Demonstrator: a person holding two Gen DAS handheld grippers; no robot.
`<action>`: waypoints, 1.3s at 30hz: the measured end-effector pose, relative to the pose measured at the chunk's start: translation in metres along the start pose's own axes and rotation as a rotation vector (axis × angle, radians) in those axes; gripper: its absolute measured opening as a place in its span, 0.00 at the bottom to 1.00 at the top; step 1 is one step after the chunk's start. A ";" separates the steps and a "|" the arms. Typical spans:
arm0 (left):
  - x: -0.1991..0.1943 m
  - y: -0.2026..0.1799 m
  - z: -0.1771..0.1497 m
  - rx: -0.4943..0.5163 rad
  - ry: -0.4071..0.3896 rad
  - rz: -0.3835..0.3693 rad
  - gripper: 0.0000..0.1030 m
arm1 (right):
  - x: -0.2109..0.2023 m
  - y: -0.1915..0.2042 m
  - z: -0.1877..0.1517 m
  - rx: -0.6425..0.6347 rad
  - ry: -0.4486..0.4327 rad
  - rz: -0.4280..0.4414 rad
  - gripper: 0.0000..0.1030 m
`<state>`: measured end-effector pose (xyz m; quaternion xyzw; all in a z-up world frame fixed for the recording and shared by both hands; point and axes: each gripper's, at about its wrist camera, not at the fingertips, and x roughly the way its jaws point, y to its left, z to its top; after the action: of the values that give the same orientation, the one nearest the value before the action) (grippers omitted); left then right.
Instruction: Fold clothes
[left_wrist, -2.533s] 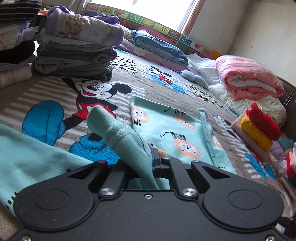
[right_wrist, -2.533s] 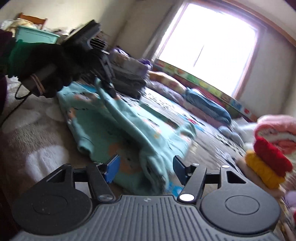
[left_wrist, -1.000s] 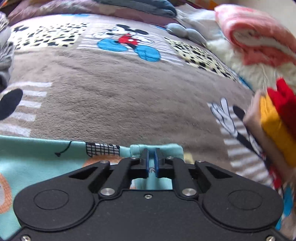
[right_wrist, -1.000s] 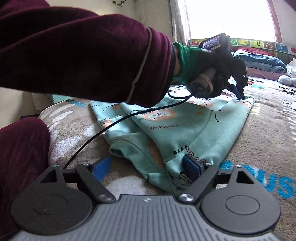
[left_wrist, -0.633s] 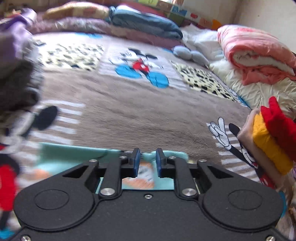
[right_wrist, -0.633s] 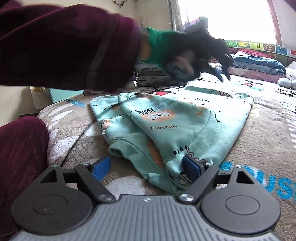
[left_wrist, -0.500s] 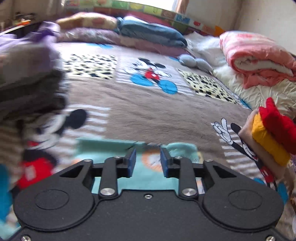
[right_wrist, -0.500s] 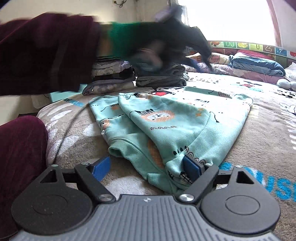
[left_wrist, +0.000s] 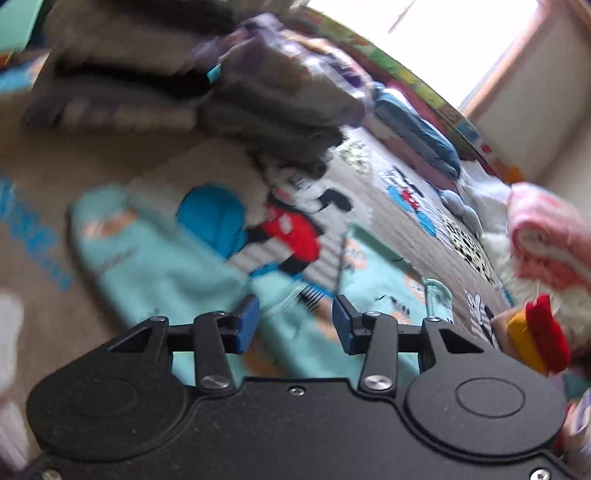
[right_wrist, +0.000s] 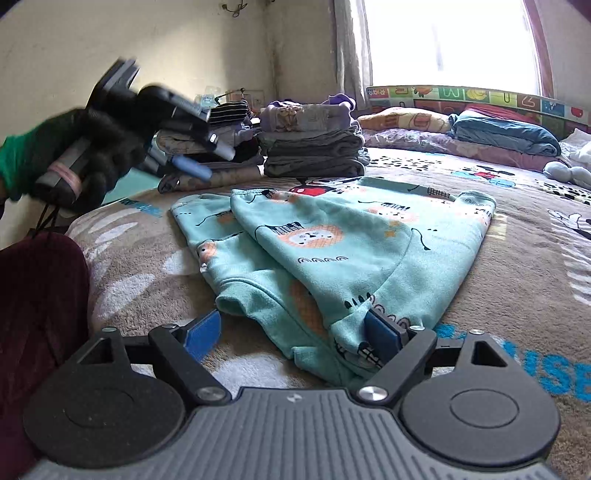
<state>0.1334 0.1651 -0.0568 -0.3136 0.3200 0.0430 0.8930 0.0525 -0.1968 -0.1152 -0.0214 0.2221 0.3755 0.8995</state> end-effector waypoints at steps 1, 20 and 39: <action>0.004 0.006 -0.002 -0.026 0.011 -0.008 0.41 | 0.000 0.000 0.000 -0.001 0.000 -0.002 0.82; 0.031 -0.080 0.019 0.034 -0.039 -0.207 0.06 | -0.005 -0.009 0.002 0.082 -0.003 0.033 0.82; 0.130 -0.229 0.004 0.156 0.055 -0.190 0.04 | -0.015 -0.032 0.001 0.261 -0.013 0.019 0.79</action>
<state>0.3023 -0.0316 -0.0107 -0.2732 0.3153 -0.0755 0.9057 0.0656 -0.2293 -0.1125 0.1005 0.2636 0.3523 0.8924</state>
